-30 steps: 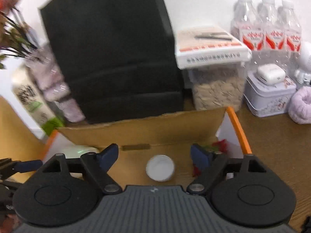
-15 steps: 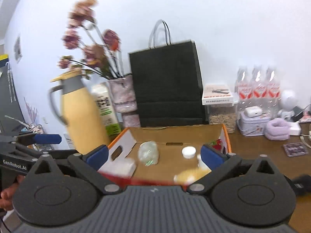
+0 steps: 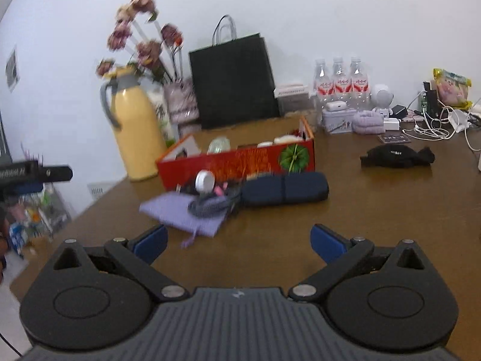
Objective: Organize objects
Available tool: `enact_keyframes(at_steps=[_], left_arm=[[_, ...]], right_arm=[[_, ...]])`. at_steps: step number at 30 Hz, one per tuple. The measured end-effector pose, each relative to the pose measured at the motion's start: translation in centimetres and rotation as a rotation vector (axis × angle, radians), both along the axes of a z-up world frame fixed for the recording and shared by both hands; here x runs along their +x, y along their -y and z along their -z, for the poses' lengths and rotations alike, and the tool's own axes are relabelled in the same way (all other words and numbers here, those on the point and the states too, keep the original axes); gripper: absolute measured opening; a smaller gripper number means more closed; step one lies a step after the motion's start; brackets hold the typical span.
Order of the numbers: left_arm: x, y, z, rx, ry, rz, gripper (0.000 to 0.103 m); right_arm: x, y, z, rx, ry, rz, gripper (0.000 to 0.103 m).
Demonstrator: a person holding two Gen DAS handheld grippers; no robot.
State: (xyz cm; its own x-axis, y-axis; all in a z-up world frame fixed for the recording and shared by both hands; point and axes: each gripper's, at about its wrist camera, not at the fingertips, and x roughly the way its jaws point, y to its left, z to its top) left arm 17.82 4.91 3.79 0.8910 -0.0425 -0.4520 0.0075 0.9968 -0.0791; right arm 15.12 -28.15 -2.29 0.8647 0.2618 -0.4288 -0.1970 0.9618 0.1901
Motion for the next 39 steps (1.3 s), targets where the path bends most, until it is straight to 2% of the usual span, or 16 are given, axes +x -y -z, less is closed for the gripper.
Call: enact_keyframes(at_steps=[3,9,16,20,22,26,28,30,31,32,33,35,37,39], left_arm=[[-0.3,0.8,1.0,0.027,-0.027,0.025,0.103],[-0.2,4.0,3.6,0.096,-0.083,0.17,0.103],[4.2,4.8,5.5,0.142,-0.096,0.247,0.099],[9.8,5.5,5.1,0.175,-0.059,0.239,0.094],[12.5,6.0,5.0,0.179,-0.051,0.254,0.087],[18.5,7.4,5.9,0.106,-0.146,0.33,0.065],[20.7,8.3,6.7,0.098,-0.178,0.353,0.057],[22.3,9.1,7.6,0.088,-0.188,0.369,0.036],[23.0,9.3,8.0,0.08,-0.203,0.377,0.029],[23.5,9.3,8.4,0.065,-0.217,0.375,0.013],[23.7,9.2,8.8,0.044,-0.217,0.373,0.011],[23.5,8.8,9.3,0.002,-0.197,0.358,0.011],[22.8,8.5,8.9,-0.004,-0.162,0.358,0.011],[21.9,8.0,7.8,-0.021,-0.099,0.348,0.01]], right_arm=[[-1.2,-0.7,-0.2,-0.013,0.031,-0.014,0.103],[-1.0,-0.8,0.2,-0.043,0.046,-0.013,0.103],[5.2,-1.5,0.5,-0.123,0.044,-0.03,0.102],[10.3,-2.7,0.4,-0.129,0.044,-0.077,0.093],[12.6,-3.4,0.6,-0.153,0.059,-0.087,0.09],[16.5,-3.9,1.4,-0.216,0.053,-0.073,0.083],[18.8,-3.4,1.4,-0.197,0.027,-0.062,0.08],[21.3,-3.1,1.5,-0.159,0.012,-0.082,0.078],[22.4,-3.0,1.8,-0.15,0.004,-0.095,0.073],[23.7,-3.1,2.2,-0.145,-0.023,-0.105,0.063],[24.8,-3.2,2.7,-0.142,-0.059,-0.109,0.057],[26.7,-3.5,4.0,-0.133,-0.132,-0.097,0.035],[27.4,-3.6,5.0,-0.109,-0.154,-0.083,0.032],[27.0,-3.8,5.2,-0.089,-0.135,-0.078,0.031]])
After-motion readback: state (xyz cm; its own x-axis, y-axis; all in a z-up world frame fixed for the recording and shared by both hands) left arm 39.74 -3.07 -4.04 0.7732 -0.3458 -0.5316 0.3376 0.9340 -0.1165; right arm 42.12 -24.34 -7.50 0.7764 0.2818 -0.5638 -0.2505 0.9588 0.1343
